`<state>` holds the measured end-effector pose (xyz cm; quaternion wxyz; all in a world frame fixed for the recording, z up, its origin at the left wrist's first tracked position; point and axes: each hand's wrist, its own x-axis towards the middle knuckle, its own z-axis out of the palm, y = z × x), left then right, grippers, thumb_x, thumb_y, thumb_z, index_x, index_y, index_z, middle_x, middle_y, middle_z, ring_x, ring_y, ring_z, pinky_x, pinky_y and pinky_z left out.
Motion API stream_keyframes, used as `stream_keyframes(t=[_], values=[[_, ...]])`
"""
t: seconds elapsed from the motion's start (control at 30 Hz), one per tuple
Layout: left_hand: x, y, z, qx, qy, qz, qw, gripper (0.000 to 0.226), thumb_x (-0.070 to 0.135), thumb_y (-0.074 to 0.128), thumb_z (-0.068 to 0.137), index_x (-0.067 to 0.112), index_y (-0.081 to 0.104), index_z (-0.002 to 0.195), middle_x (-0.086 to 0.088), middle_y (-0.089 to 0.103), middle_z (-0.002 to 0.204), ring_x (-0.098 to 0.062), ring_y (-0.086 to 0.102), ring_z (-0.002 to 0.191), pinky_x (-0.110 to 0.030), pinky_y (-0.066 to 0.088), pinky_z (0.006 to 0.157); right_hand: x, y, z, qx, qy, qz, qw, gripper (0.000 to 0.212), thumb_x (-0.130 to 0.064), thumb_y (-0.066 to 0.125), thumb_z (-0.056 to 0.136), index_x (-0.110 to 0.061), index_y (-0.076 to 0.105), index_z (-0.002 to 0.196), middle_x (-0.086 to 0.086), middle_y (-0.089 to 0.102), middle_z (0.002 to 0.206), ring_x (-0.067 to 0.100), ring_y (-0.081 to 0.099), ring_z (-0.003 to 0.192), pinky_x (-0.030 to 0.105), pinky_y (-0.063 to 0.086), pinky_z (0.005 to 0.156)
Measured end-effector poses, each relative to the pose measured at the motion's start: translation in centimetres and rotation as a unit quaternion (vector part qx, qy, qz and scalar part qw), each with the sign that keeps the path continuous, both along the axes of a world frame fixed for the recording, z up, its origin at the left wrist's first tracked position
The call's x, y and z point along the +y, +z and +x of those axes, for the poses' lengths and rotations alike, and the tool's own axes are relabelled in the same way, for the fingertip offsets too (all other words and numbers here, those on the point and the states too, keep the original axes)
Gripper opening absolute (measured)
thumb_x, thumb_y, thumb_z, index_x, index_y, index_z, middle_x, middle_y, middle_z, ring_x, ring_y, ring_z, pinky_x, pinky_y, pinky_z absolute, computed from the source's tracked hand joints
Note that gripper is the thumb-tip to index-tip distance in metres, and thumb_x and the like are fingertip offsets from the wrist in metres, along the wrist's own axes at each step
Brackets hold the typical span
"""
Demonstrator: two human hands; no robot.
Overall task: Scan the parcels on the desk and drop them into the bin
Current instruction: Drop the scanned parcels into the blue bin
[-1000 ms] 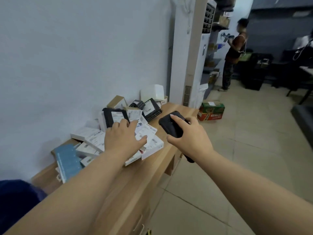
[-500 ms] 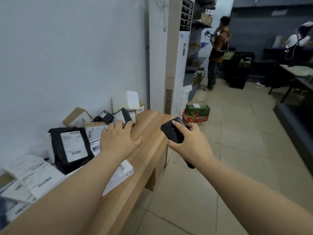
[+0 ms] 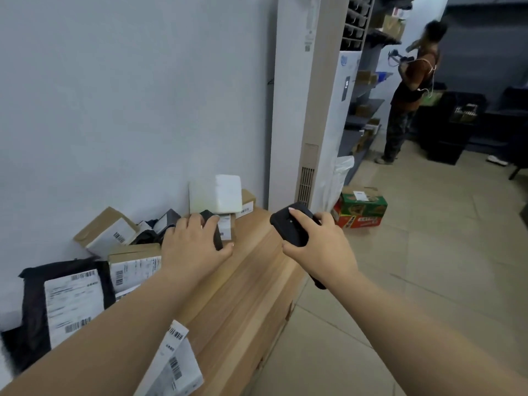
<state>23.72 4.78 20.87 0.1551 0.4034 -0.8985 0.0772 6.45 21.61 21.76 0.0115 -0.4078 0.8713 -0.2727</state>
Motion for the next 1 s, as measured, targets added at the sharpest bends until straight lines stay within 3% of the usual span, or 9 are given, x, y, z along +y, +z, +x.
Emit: stream_keyframes(t=[0.33,0.5,0.8,1.0], values=[[-6.3,-2.9,-8.3,-0.007,0.133,-0.002,0.991,0.065,0.067,0.053,0.083,0.030,0.054,0.136,-0.004,0.061,0.115,-0.026,0.059,0.104,-0.039,0.047,0.085,-12.1,-2.6,-13.3,0.009,0.157,0.051,0.986,0.071,-0.055,0.060,0.085,-0.048,0.032,0.150,0.001,0.040,0.141,0.026,0.050,0.120,0.043,0.048,0.099],[-6.9,-4.8,-11.2,-0.039,0.222,0.048,0.973,0.072,0.071,0.043,0.086,0.030,0.038,0.145,-0.002,0.050,0.131,-0.024,0.049,0.119,-0.038,0.042,0.091,-17.4,-3.8,-17.9,0.022,0.243,0.087,0.966,0.071,-0.057,0.058,0.085,-0.047,0.030,0.150,0.001,0.039,0.140,0.026,0.051,0.116,0.045,0.049,0.097],[-10.6,-7.4,-11.3,-0.067,0.318,0.131,0.937,0.078,0.074,0.039,0.087,0.032,0.024,0.151,0.000,0.039,0.141,-0.024,0.041,0.127,-0.038,0.040,0.101,-25.3,-5.7,-18.3,0.010,0.344,0.100,0.934,0.069,-0.055,0.059,0.089,-0.046,0.031,0.152,0.002,0.036,0.146,0.027,0.044,0.125,0.038,0.044,0.100],[-12.7,-10.4,-12.3,-0.069,0.334,0.194,0.920,0.080,0.075,0.043,0.086,0.031,0.025,0.150,-0.004,0.034,0.147,-0.026,0.036,0.133,-0.039,0.040,0.104,-29.1,-8.9,-17.6,0.003,0.345,0.121,0.931,0.068,-0.056,0.059,0.086,-0.049,0.034,0.149,-0.001,0.041,0.137,0.025,0.050,0.115,0.041,0.047,0.097]])
